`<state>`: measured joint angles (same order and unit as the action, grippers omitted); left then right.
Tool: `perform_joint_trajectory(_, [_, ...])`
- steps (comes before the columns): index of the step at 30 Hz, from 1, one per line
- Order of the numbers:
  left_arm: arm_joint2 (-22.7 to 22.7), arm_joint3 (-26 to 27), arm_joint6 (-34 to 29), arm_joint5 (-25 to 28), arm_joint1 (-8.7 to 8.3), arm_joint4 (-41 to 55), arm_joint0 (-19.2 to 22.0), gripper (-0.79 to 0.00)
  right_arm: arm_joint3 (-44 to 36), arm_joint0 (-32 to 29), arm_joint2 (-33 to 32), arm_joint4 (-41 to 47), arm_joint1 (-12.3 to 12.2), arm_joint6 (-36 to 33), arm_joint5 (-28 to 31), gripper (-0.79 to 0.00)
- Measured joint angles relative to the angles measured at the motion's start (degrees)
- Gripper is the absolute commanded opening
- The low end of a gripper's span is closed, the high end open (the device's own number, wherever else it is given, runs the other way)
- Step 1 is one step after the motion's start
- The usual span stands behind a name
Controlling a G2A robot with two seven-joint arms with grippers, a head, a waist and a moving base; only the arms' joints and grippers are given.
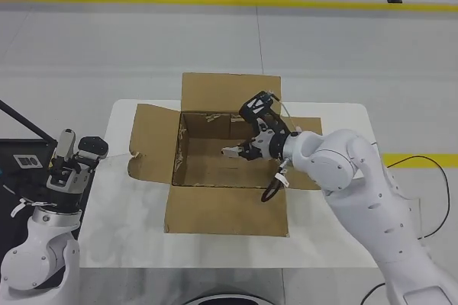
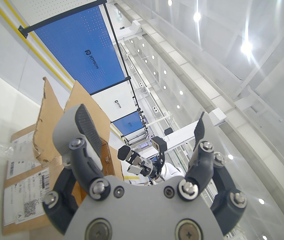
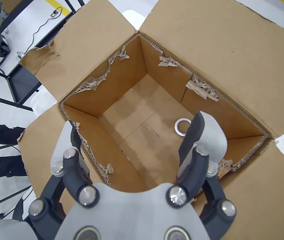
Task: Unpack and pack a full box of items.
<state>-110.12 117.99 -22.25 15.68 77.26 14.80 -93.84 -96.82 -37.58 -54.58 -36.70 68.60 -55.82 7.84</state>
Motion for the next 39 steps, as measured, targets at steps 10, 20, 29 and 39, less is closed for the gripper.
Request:
perform_joint_trajectory(10, [0.0,0.0,0.0,0.0,0.0,0.0,0.0,0.0,7.96,10.33,14.21,-10.78,5.1,-9.98,-26.37,0.0])
perform_joint_trajectory(20, [0.0,0.0,0.0,0.0,0.0,0.0,0.0,0.0,24.25,19.54,25.93,-15.47,13.1,-12.4,-43.87,-0.394])
perform_joint_trajectory(29, [0.0,0.0,0.0,0.0,0.0,0.0,0.0,0.0,30.63,18.76,26.36,-11.62,16.46,-9.97,-42.41,-0.409])
perform_joint_trajectory(39, [0.0,0.0,0.0,0.0,0.0,0.0,0.0,0.0,37.58,17.2,26.39,-12.73,18.98,-6.24,-48.37,-0.416])
